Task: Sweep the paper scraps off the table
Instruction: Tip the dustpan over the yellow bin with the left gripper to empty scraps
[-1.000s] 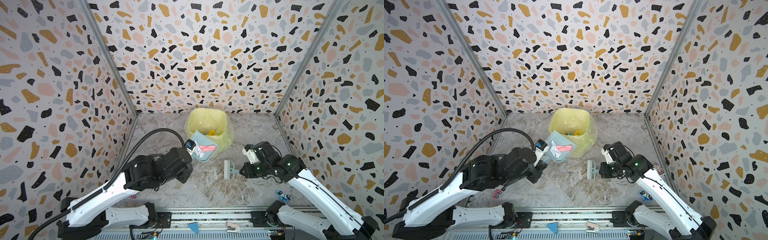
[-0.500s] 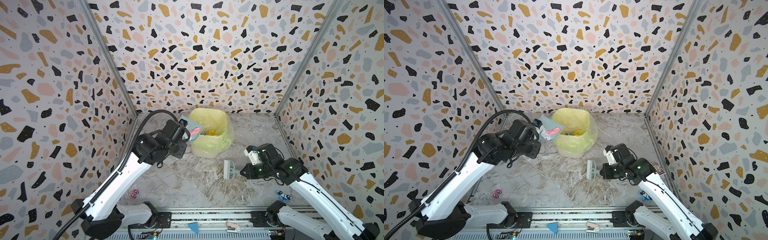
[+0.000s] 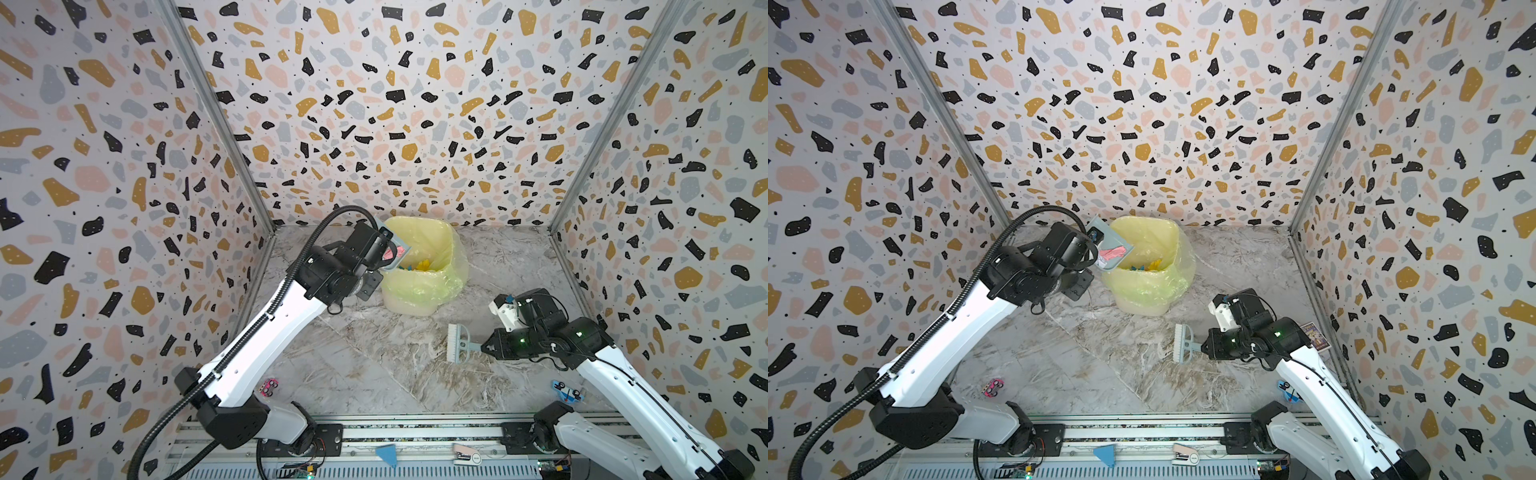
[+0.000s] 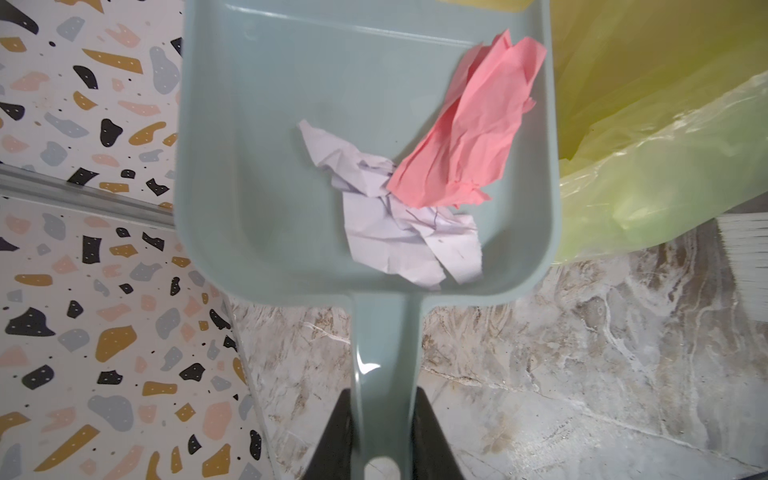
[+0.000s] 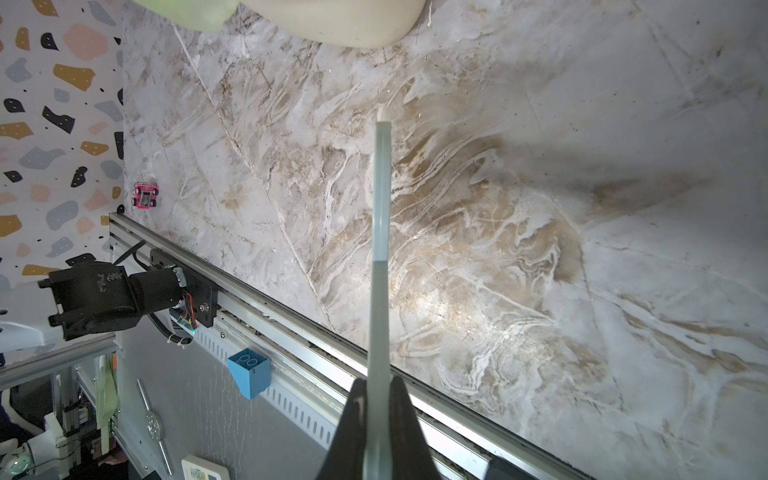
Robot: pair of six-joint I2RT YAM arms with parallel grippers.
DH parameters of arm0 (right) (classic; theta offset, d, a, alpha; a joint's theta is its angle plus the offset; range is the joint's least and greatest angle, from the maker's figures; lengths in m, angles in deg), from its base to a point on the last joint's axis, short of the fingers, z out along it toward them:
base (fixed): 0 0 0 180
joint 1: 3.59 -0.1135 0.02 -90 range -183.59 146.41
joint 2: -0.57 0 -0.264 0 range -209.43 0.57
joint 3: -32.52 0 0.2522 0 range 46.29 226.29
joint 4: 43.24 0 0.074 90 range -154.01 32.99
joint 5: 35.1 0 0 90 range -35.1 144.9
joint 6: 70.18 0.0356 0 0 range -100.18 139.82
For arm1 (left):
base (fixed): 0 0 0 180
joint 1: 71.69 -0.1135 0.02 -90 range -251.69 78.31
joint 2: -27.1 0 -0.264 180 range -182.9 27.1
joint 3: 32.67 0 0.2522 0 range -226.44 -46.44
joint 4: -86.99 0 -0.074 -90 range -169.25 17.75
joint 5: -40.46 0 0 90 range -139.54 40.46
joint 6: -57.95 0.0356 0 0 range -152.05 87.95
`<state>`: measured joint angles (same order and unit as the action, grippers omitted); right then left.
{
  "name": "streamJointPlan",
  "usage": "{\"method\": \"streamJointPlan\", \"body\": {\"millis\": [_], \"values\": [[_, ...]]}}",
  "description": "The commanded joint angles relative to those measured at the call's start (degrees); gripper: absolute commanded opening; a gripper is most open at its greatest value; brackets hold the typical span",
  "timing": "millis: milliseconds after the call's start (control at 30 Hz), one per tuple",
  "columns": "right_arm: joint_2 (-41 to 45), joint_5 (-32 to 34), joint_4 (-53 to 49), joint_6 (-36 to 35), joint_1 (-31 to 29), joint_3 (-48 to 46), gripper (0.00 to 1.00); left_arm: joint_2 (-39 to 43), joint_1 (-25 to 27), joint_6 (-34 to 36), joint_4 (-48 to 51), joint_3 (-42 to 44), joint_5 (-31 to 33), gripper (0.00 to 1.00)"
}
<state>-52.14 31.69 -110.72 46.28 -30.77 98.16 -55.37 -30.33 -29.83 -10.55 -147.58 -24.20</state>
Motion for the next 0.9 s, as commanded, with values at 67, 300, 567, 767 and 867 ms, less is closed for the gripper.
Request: {"method": "streamJointPlan", "body": {"millis": [67,300,567,767,867], "values": [[-1.4,-2.6,-1.8,-2.7,1.7,1.7,0.0,-2.6,-0.3,7.1,-2.9,-3.2,3.3,0.01],[-2.0,-3.4,-4.5,-2.9,2.8,2.9,0.0,-7.2,-0.3,13.5,-4.6,-5.9,5.7,0.0],[-4.4,-4.8,-5.5,-4.1,3.3,4.3,0.0,-14.1,-0.6,19.7,-5.7,-13.0,8.8,0.0],[-7.5,-5.3,-7.3,-7.4,4.5,6.0,0.0,-16.4,-0.4,23.3,-5.8,-12.2,10.8,0.0],[-8.3,-6.4,-7.1,-8.2,5.0,5.7,0.0,-15.5,-0.1,25.3,-6.2,-9.8,12.9,0.0]]}}
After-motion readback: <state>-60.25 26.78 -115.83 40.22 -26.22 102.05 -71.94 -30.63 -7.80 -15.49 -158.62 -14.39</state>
